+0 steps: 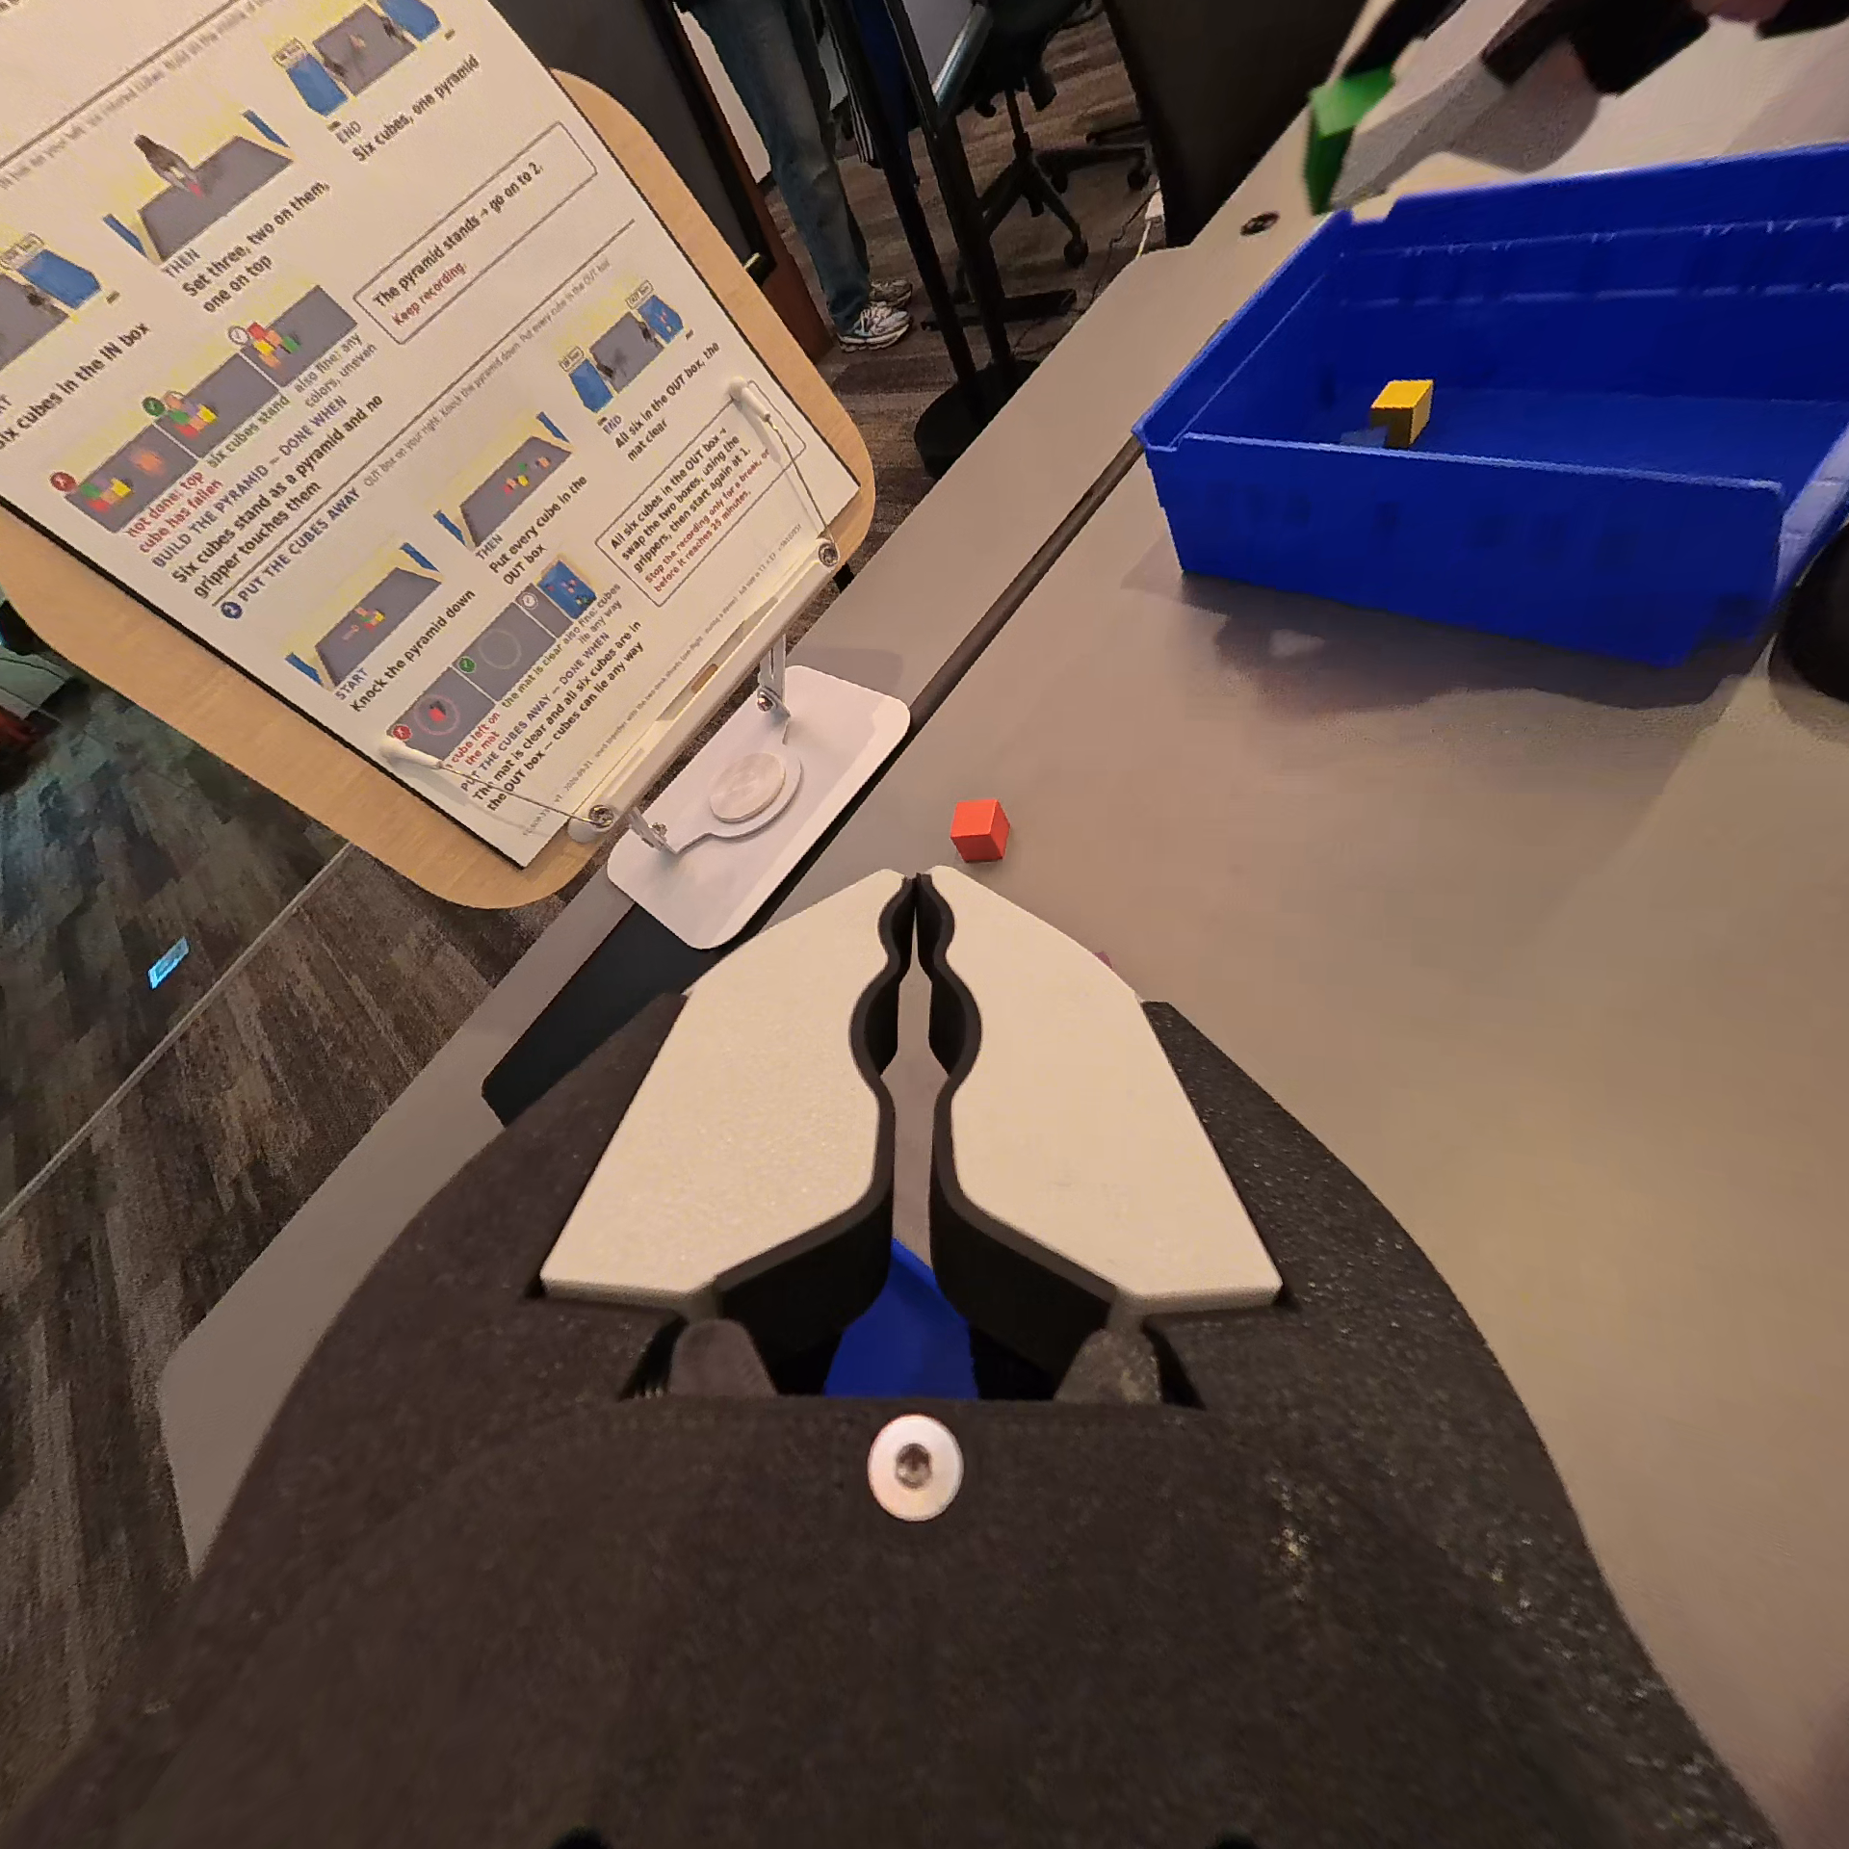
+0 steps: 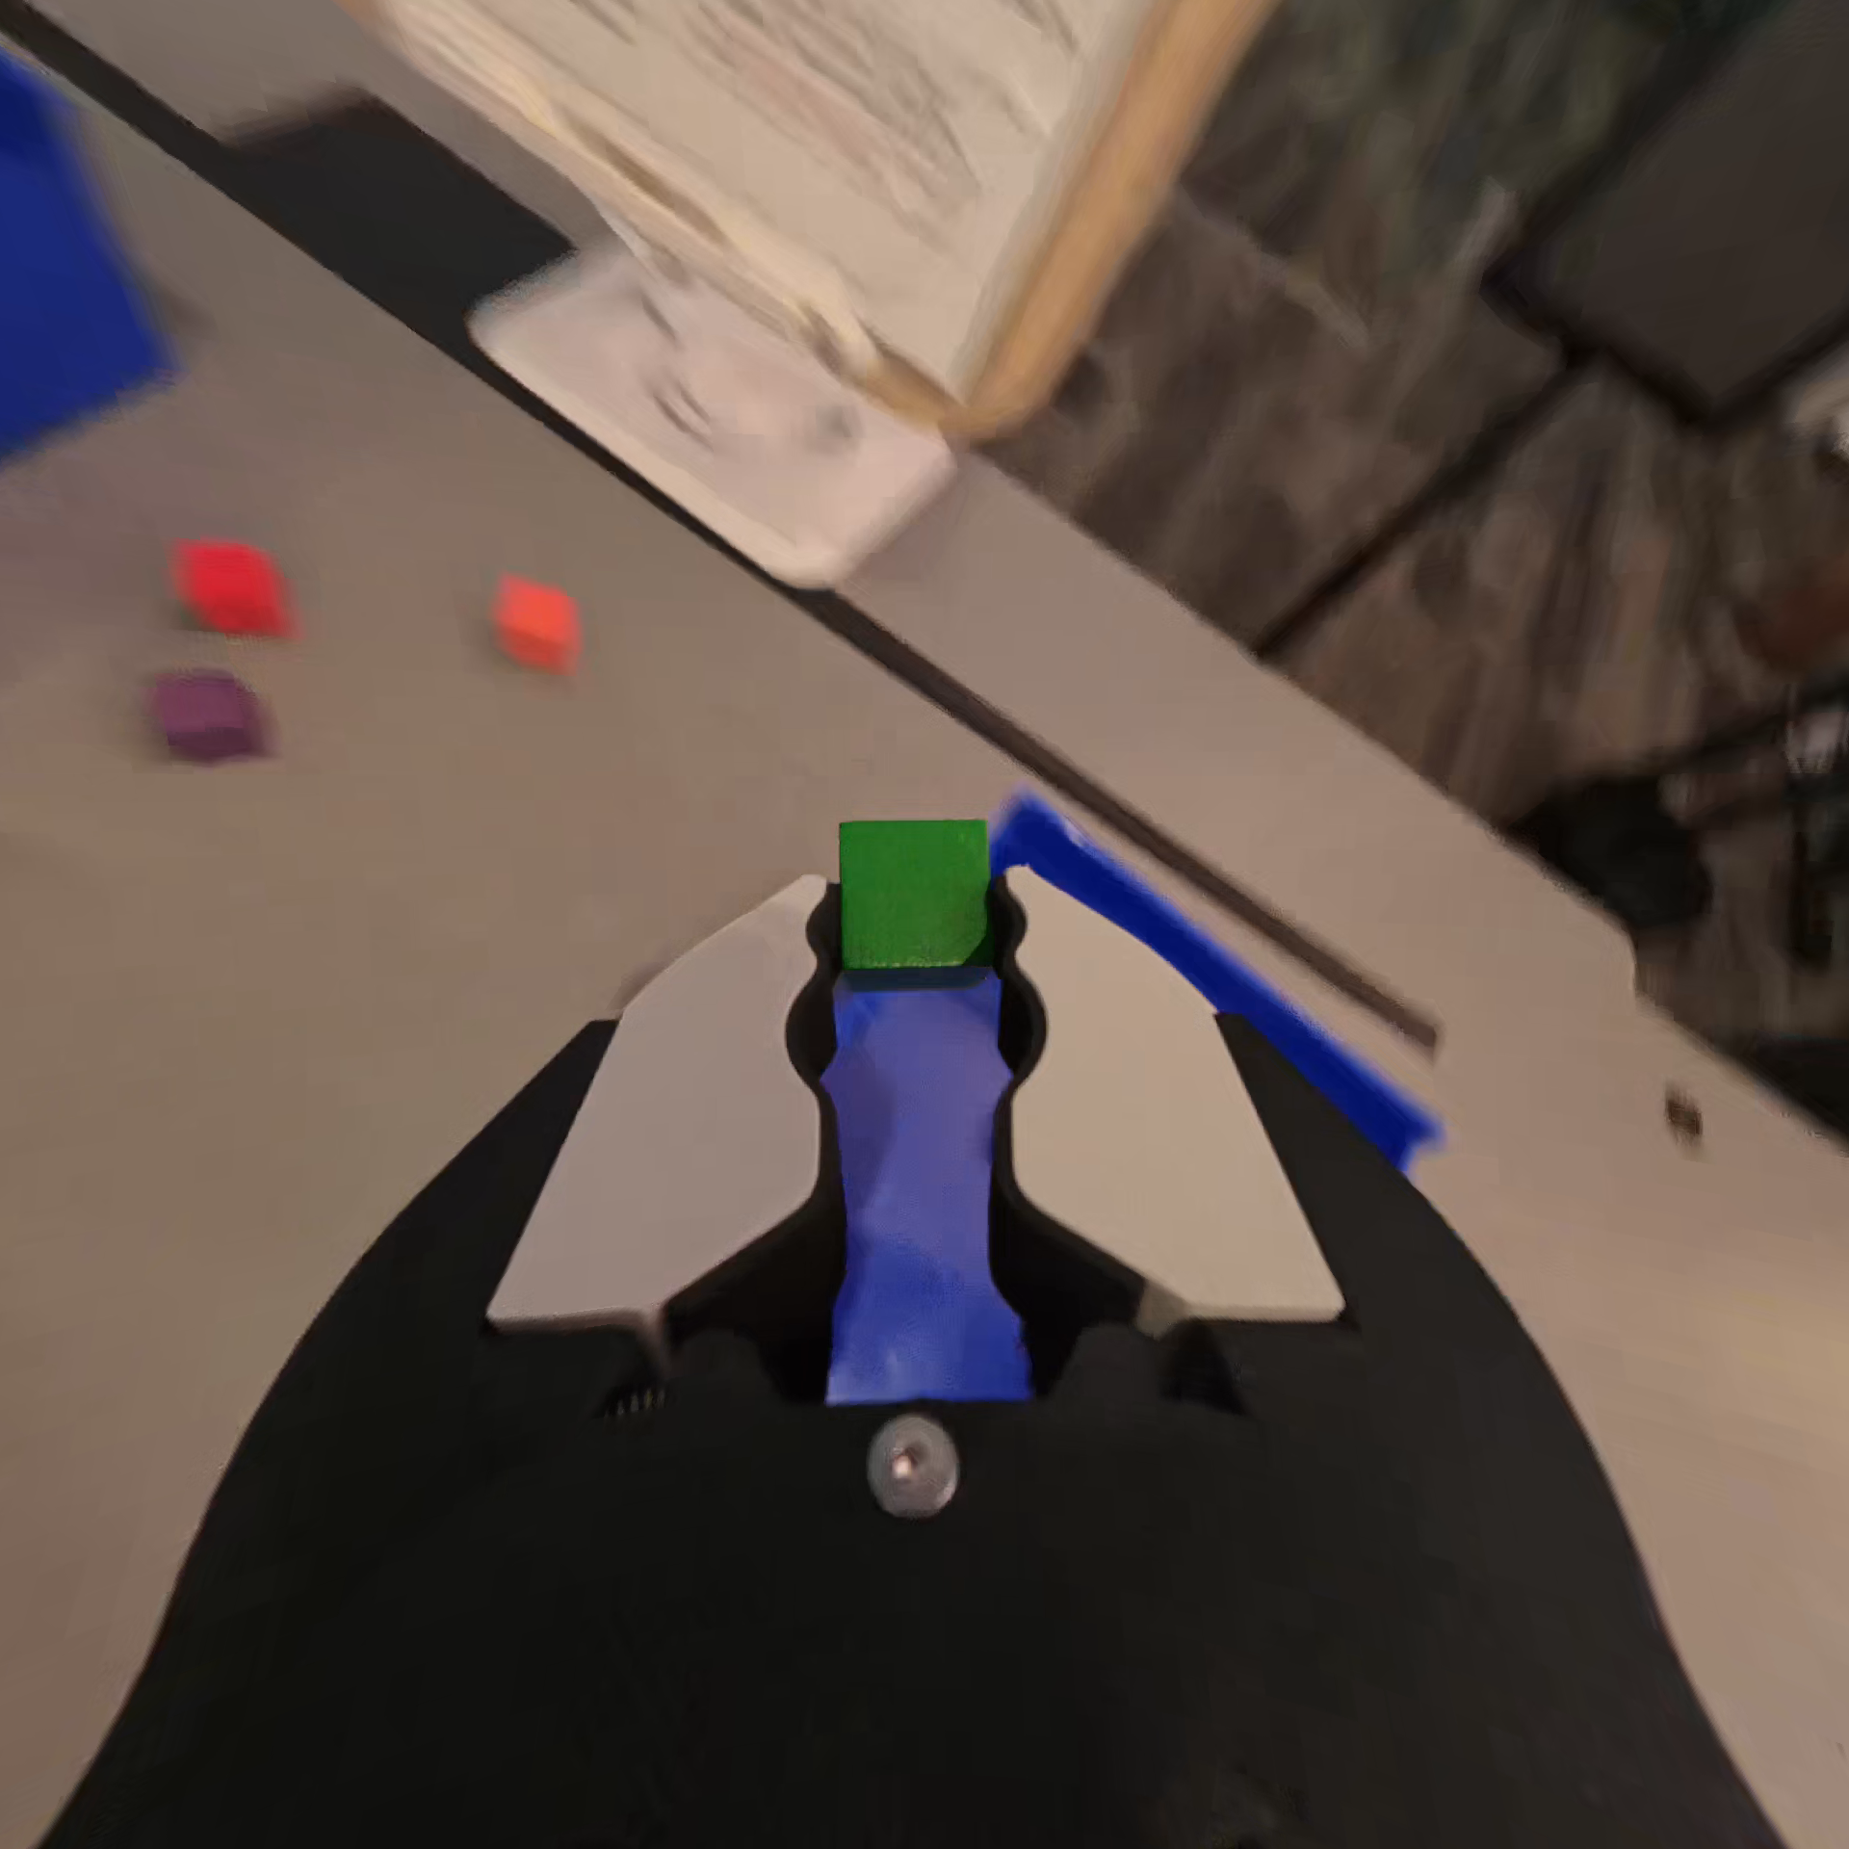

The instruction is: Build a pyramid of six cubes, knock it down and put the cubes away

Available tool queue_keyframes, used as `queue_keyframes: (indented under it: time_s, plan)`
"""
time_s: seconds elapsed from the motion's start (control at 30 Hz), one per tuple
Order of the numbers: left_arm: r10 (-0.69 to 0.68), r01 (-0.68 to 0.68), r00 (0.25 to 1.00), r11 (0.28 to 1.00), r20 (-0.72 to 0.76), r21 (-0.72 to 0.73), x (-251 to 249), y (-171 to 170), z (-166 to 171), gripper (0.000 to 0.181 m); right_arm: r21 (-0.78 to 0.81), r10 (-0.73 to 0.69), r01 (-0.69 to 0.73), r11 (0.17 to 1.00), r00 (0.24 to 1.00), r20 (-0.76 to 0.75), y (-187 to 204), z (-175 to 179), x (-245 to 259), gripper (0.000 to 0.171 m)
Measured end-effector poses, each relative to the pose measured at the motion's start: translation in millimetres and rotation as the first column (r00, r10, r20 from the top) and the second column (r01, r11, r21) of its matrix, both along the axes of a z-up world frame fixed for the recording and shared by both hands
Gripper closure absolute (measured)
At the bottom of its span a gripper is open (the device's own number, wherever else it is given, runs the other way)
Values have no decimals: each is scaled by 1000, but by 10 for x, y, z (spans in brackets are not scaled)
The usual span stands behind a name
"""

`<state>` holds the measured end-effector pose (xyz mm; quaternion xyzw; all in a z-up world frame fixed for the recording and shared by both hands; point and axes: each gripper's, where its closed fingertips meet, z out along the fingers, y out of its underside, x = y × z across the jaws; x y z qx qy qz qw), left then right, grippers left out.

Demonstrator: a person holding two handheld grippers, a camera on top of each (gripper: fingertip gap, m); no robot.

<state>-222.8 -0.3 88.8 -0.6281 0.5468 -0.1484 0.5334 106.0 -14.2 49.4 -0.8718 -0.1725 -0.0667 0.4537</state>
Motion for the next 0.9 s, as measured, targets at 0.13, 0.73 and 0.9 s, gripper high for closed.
queue_keyframes:
  time_s: [0.13,0.73,0.9]
  plan:
    - [-2,2,1000,1000,0,-5,2,-3,-6,181,-376,-182,119,919,974,-135,-258,-944,804,141]
    - [-7,7,1000,1000,-30,-5,49,-14,-69,181,-684,-195,120,719,980,-33,-572,-1896,1198,124]
    - [-1,1,1000,1000,-16,0,23,-6,-33,181,-350,-223,217,911,975,24,-228,-821,913,124]
